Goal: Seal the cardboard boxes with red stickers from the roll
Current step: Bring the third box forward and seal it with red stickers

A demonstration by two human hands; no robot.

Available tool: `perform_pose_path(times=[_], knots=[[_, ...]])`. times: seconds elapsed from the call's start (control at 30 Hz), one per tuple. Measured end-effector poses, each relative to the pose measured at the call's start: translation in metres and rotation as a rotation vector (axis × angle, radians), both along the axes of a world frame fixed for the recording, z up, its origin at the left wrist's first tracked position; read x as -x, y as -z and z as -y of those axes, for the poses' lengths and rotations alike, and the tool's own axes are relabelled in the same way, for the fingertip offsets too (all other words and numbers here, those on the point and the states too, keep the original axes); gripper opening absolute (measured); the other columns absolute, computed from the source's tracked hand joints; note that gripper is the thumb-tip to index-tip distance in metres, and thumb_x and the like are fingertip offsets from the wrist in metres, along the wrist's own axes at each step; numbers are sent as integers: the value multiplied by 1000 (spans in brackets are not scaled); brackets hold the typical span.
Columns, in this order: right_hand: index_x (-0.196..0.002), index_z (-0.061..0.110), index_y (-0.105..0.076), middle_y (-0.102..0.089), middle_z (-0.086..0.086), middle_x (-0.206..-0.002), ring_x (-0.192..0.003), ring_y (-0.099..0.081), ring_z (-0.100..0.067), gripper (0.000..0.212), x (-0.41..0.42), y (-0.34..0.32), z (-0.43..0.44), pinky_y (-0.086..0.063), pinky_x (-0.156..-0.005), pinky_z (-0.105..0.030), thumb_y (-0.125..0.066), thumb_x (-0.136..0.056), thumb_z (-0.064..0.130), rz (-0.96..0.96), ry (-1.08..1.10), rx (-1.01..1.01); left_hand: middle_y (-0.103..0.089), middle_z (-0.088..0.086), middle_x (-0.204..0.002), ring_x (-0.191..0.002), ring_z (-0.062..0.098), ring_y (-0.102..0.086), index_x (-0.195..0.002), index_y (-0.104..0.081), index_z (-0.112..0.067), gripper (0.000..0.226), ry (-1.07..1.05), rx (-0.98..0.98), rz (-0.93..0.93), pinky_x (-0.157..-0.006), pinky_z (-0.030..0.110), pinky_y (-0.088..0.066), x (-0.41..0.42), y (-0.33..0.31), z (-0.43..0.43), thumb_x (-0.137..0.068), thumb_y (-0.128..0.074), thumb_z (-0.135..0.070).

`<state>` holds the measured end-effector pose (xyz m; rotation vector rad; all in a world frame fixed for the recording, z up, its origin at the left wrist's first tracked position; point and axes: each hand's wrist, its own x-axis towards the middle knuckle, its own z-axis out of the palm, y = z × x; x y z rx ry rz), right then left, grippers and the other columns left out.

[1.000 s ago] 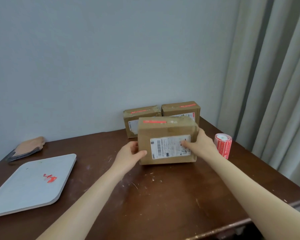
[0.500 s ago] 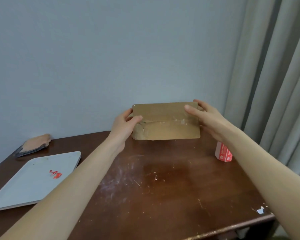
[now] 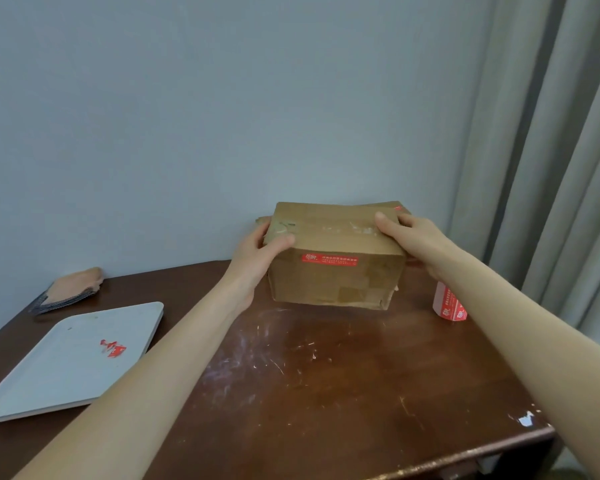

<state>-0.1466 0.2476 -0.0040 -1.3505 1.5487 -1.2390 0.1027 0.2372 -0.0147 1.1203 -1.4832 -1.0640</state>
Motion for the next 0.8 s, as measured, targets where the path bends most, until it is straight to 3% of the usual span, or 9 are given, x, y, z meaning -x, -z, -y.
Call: perform_pose_path(times=[0.07, 0.13, 0.2, 0.27, 0.33, 0.4, 0.57, 0.63, 0.8], knots=[[-143, 27, -41, -56, 7, -122, -95, -58, -13, 75, 1, 1, -1, -48, -72, -28, -56, -81, 67, -39, -50, -75, -61, -10, -123, -113, 7, -55, -125, -56, -31, 40, -33, 18, 66, -91, 29, -46, -4, 5, 3, -86, -63, -40], [-148, 36, -29, -52, 7, -127, -89, -57, -11, 83, 3, 4, -3, -49, -70, -27, -57, -77, 69, -53, -108, -111, -60, -7, -126, -115, 10, -55, -134, -51, -24, 57, -82, 27, 111, -93, 29, -47, -6, 10, 7, -84, -61, -50], [-148, 41, -25, -48, 6, -134, -91, -58, -10, 87, 2, 7, -3, -47, -72, -27, -62, -74, 66, -82, -136, -96, -62, -4, -121, -106, 9, -58, -130, -55, -18, 53, -114, 29, 125, -79, 22, -48, -6, 12, 8, -86, -58, -49], [-144, 42, -33, -41, 2, -144, -116, -54, -18, 88, 1, 12, 1, -47, -87, -33, -67, -67, 68, -188, -108, -40, -65, -3, -115, -103, 12, -61, -120, -61, -15, 52, -134, 12, 157, -73, 23, -47, -4, 14, 12, -86, -55, -54], [-134, 39, -46, -45, 0, -140, -122, -50, -20, 83, -1, 18, 5, -47, -98, -39, -69, -61, 71, -234, -65, -10, -66, -3, -110, -105, 16, -61, -113, -63, -17, 55, -158, -1, 223, -80, 30, -50, -3, 18, 18, -84, -51, -62], [-125, 32, -56, -54, 2, -129, -113, -54, -17, 72, -3, 24, 8, -49, -95, -36, -68, -65, 69, -247, -41, 20, -65, -5, -106, -104, 18, -60, -106, -63, -21, 54, -198, 4, 286, -86, 38, -51, -2, 22, 21, -83, -47, -67], [-118, 27, -62, -59, 4, -119, -108, -55, -16, 60, -12, 37, 16, -47, -71, -28, -63, -73, 67, -269, 16, 69, -51, -2, -136, -124, 19, -48, -139, -41, -30, 60, -221, 60, 344, -93, 31, -41, 4, 29, 22, -88, -42, -62], [-117, 28, -61, -59, 3, -117, -105, -56, -18, 59, -14, 38, 18, -49, -61, -26, -62, -73, 68, -269, 22, 65, -50, -3, -136, -123, 17, -48, -139, -39, -31, 64, -212, 51, 308, -97, 33, -43, 6, 31, 22, -85, -49, -63], [-113, 29, -61, -58, 5, -111, -97, -57, -17, 54, -16, 36, 22, -51, -60, -27, -61, -75, 67, -312, 49, 68, -53, -7, -132, -120, 16, -52, -134, -41, -33, 79, -273, 17, 326, -98, 43, -46, 10, 36, 30, -67, -67, -67]])
